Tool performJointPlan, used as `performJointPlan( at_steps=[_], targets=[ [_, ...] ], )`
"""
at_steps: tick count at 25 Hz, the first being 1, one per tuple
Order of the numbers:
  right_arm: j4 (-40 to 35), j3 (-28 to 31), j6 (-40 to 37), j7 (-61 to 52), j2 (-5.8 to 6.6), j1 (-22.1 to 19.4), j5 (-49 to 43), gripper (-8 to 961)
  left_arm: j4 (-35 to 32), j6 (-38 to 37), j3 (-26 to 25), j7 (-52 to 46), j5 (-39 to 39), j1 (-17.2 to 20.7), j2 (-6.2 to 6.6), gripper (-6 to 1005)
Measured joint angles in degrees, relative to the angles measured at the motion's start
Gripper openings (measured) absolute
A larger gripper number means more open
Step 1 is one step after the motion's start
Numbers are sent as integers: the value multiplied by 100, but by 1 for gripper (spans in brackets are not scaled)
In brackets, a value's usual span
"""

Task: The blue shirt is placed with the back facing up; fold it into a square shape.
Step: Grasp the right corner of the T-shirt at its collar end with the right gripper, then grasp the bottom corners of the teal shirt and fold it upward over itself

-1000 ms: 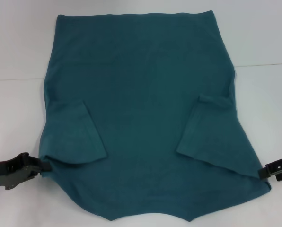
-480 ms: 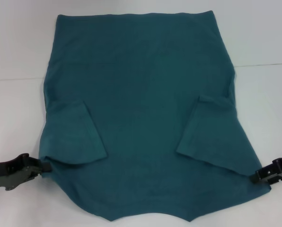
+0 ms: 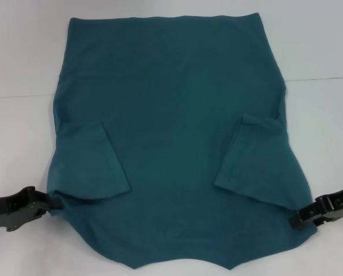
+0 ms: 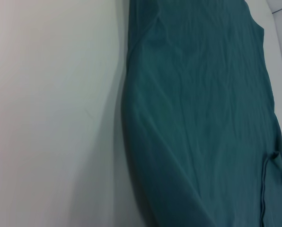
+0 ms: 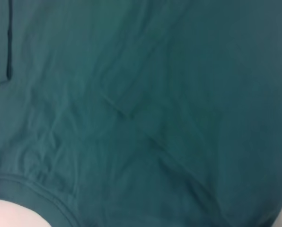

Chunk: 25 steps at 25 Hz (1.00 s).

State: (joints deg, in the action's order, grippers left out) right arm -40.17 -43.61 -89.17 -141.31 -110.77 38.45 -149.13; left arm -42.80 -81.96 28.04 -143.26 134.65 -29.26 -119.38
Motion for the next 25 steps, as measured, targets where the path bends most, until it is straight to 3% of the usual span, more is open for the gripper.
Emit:
performJointPlan(
  at_steps=[9, 23, 25],
  targets=[
    [5, 34, 46, -63, -55, 71, 2, 704, 0, 5, 0, 0, 0, 0, -6, 9],
    [-21, 40, -66, -76, 11, 44, 6, 353, 0, -27, 0, 0, 0, 0, -6, 9],
    [-27, 42, -82, -77, 19, 38, 6, 250, 0, -37, 0, 0, 0, 0, -6, 9]
  ],
)
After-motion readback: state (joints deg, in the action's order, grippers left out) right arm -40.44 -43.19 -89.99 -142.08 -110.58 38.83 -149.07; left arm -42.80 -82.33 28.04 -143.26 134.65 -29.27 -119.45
